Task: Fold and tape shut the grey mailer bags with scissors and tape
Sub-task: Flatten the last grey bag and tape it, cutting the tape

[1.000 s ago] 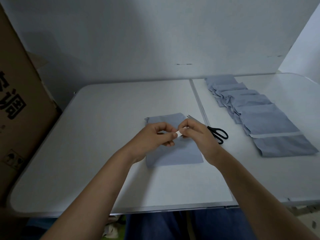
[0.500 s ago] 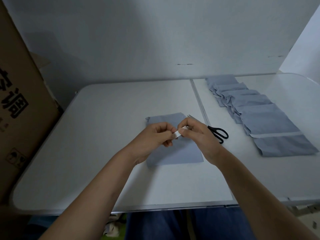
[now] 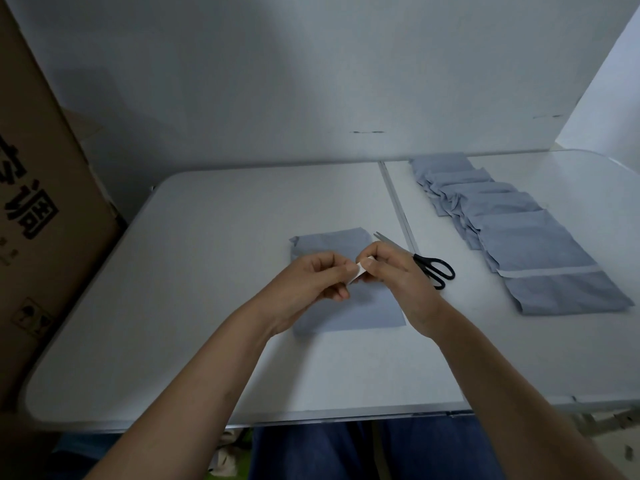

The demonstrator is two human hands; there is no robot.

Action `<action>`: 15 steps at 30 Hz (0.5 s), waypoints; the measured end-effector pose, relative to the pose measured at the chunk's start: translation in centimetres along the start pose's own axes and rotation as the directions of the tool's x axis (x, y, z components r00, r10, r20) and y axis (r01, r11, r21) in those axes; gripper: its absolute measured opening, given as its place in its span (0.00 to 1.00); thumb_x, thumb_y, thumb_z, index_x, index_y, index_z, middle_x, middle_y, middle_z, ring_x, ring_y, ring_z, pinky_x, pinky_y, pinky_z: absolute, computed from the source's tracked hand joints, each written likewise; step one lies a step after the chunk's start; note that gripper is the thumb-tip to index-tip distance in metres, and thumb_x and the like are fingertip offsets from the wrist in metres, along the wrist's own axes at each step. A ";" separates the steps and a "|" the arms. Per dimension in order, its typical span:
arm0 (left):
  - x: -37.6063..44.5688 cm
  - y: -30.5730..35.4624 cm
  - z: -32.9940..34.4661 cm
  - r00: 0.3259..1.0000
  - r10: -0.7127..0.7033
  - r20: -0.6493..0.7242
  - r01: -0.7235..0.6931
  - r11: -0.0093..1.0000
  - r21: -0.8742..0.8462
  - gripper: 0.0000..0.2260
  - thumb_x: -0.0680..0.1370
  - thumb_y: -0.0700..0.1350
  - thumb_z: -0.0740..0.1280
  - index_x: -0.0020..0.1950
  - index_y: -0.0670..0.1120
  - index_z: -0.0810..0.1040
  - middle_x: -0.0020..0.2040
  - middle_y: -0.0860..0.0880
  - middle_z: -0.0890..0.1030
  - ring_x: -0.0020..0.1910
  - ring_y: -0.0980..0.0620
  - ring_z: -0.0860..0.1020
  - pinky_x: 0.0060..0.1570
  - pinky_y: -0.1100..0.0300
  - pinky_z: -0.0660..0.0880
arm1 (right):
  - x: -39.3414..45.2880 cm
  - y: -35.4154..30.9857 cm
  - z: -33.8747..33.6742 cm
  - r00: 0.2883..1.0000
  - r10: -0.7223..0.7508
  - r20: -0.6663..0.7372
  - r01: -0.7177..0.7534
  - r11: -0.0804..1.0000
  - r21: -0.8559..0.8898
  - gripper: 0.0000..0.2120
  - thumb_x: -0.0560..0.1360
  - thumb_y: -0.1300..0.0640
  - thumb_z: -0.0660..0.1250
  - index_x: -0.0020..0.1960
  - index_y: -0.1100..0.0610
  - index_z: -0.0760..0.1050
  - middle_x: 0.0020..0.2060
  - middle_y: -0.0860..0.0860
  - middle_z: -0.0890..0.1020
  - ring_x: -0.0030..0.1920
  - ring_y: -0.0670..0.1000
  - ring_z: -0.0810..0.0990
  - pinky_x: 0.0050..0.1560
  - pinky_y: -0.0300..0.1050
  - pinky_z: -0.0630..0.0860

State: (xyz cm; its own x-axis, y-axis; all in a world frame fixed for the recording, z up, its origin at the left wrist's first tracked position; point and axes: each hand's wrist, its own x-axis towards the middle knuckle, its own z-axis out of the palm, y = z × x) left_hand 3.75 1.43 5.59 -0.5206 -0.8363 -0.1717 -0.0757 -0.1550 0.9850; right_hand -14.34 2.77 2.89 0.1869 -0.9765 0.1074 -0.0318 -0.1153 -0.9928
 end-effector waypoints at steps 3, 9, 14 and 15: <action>0.2 -0.2 0.1 1.000 -0.012 -0.021 0.012 0.999 -0.032 0.04 0.78 0.41 0.67 0.47 0.41 0.80 0.38 0.50 0.79 0.37 0.55 0.75 0.43 0.64 0.73 | 0.0 0.2 -0.1 1.000 0.010 -0.001 -0.010 1.000 0.014 0.09 0.79 0.60 0.61 0.46 0.66 0.73 0.38 0.51 0.79 0.42 0.46 0.78 0.50 0.45 0.71; 0.3 -0.7 0.5 0.996 -0.029 -0.081 0.013 0.983 -0.182 0.08 0.78 0.35 0.65 0.56 0.36 0.79 0.43 0.47 0.82 0.38 0.56 0.78 0.43 0.67 0.76 | 0.0 1.0 0.1 0.993 0.051 -0.106 -0.054 0.998 -0.032 0.08 0.82 0.54 0.60 0.55 0.54 0.76 0.47 0.48 0.82 0.48 0.47 0.80 0.50 0.46 0.74; 0.7 -0.6 1.3 0.961 -0.062 -0.270 -0.063 0.900 -0.431 0.12 0.77 0.35 0.67 0.60 0.42 0.76 0.37 0.46 0.82 0.32 0.57 0.78 0.38 0.69 0.77 | -0.2 1.2 1.2 0.939 -0.078 -0.336 0.037 0.991 -0.128 0.08 0.76 0.54 0.69 0.52 0.46 0.72 0.59 0.47 0.73 0.56 0.42 0.77 0.48 0.30 0.74; 0.8 -0.6 1.6 0.954 -0.068 -0.291 -0.074 0.890 -0.449 0.12 0.77 0.35 0.67 0.60 0.42 0.76 0.37 0.46 0.81 0.32 0.56 0.78 0.37 0.68 0.77 | -0.3 1.1 1.5 0.938 -0.118 -0.325 0.067 0.984 -0.163 0.07 0.75 0.57 0.70 0.50 0.49 0.74 0.57 0.46 0.73 0.56 0.40 0.77 0.48 0.29 0.73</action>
State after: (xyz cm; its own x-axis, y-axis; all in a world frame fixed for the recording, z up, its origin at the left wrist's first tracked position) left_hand 1.97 1.69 4.84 -0.2441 -0.9406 -0.2359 0.3532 -0.3128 0.8817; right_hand -12.99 3.23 1.68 -0.1402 -0.9619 0.2346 -0.1792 -0.2084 -0.9615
